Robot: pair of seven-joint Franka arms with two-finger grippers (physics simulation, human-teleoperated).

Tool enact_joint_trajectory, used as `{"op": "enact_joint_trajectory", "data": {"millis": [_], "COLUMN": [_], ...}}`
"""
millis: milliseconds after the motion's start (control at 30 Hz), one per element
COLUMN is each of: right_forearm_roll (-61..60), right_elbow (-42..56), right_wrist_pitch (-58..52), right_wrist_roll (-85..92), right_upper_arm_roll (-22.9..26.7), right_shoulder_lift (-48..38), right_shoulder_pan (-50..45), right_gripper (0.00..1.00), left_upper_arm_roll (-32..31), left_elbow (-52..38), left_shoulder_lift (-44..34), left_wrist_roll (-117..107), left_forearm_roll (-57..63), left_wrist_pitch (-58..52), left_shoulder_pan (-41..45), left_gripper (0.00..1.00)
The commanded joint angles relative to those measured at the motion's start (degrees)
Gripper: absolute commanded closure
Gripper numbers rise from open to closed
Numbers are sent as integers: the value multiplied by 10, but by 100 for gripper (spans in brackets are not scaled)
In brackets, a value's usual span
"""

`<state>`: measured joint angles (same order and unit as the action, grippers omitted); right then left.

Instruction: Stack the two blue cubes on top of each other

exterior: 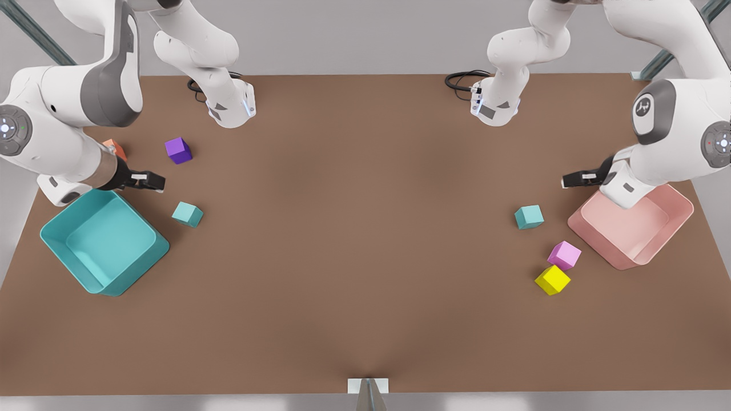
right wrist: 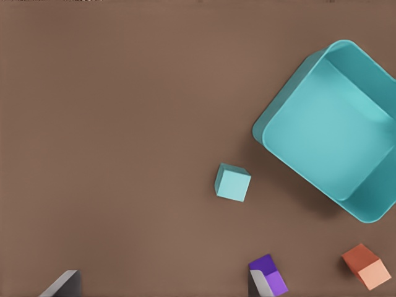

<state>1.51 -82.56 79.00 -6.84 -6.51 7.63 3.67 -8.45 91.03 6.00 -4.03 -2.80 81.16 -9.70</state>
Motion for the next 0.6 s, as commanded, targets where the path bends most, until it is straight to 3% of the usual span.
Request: {"op": "enact_joint_trajectory", "data": {"millis": [0,167,233,567], "right_forearm_roll": [1,53,51,23], "right_elbow": [0,-43,-134,-356], "right_wrist_pitch": [5,1,106,324], "right_wrist_roll": [-25,-78,-113,-204], "right_upper_arm_roll": [0,-3,-2,10], "right_shoulder_lift": [1,49,19,-35], "right_shoulder_pan": [1,-25,-25,8], "right_gripper": [0,0,0,0], "left_upper_arm_roll": [-1,-1,-1,-1], "left_elbow": [-1,-1,-1,0], "left_shoulder_lift": [4,10,13,25], "left_wrist_roll": [0,1,1,1], "left_forearm_roll": [-1,-1,-1,-2], "left_wrist_pitch": [15,15,15,4], "left_shoulder_pan": [17,14,14,12], "left_gripper": [0,0,0,0]}}
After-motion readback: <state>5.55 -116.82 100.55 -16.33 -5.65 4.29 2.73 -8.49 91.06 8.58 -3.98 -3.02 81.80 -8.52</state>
